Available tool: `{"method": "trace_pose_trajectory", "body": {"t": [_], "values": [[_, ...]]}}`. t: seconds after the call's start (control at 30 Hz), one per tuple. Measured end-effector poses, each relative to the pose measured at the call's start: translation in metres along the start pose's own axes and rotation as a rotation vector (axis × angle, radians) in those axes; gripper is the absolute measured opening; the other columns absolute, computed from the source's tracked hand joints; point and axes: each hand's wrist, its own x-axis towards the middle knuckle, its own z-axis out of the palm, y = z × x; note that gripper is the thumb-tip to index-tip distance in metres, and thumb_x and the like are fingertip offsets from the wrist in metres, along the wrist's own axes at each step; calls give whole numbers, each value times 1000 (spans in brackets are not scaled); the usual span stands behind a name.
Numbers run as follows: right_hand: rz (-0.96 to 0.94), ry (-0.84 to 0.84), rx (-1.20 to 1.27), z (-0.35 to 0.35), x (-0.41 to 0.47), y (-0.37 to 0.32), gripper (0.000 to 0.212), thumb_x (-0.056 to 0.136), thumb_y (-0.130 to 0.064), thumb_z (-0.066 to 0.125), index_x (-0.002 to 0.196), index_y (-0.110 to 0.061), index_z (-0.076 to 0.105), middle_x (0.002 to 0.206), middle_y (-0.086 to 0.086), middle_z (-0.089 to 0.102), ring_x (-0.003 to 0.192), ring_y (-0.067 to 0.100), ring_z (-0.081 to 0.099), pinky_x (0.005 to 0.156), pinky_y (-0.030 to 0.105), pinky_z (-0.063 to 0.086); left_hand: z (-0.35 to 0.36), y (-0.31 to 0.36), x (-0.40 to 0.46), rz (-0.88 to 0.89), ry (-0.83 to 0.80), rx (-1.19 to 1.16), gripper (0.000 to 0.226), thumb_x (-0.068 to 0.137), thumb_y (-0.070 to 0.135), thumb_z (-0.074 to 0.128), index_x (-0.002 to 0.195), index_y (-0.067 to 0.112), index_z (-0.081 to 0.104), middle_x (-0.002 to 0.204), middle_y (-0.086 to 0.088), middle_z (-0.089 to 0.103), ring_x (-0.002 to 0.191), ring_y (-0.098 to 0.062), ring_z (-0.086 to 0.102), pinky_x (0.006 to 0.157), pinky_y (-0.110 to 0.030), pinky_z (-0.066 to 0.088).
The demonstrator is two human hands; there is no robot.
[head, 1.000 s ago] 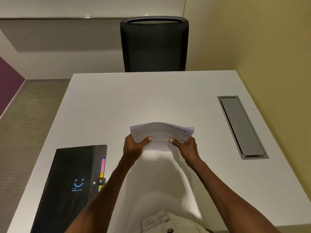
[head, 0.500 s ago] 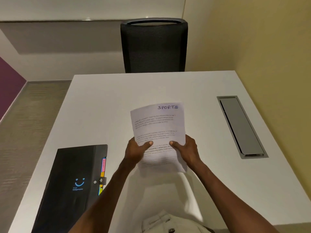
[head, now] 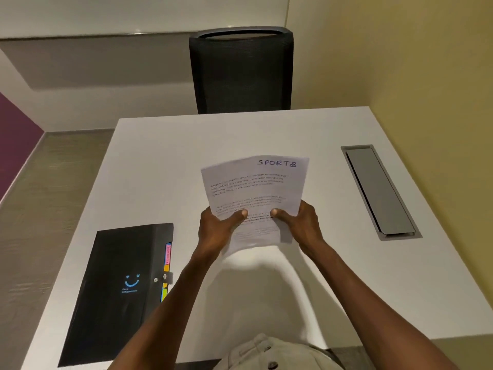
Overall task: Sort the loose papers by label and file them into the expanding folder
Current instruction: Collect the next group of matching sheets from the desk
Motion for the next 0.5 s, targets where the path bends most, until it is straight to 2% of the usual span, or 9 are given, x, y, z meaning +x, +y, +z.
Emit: {"method": "trace_pose_trajectory", "body": {"t": [0.13,0.23,0.27,0.37,0.43,0.5], "values": [[-4,18,16,-5,-10,19,27,79,-20,79,103,-27,68,94,-15,72,82,0,69,65,15,54,6,-12,-15,9,8,-45,45,72,18,89,111,25,70,100,11,75,91,-7,72,73,-23,59],[70,-51,-17,-3,-21,53,30,78,-19,80,104,-26,68,98,-8,73,91,12,70,73,25,58,10,-41,-28,-63,18,-52,43,69,5,89,104,21,70,99,2,75,91,-14,72,68,-22,58],[82,-86,-34,-3,-26,61,30,78,-17,80,103,-29,67,99,-7,73,92,14,70,72,25,58,11,-49,-33,-77,35,-33,41,68,4,89,99,23,69,96,1,74,87,-13,72,65,-20,57],[48,-110,-81,-5,-33,67,33,79,-14,79,97,-37,63,98,-6,71,86,10,67,67,21,55,13,-62,-41,-71,96,58,40,66,9,92,89,27,64,86,3,71,74,-3,67,58,-15,52],[26,-96,-85,-7,-32,68,32,79,-14,79,97,-36,64,99,-3,72,87,11,67,71,27,57,15,-63,-41,-91,109,52,38,66,10,92,87,26,64,83,4,71,71,0,66,57,-15,51],[18,-113,-95,-8,-31,72,32,80,-13,79,98,-34,63,100,-2,71,91,16,67,75,32,58,18,-64,-39,-102,80,27,37,68,6,89,90,25,66,88,5,72,77,-5,69,62,-18,54]]}}
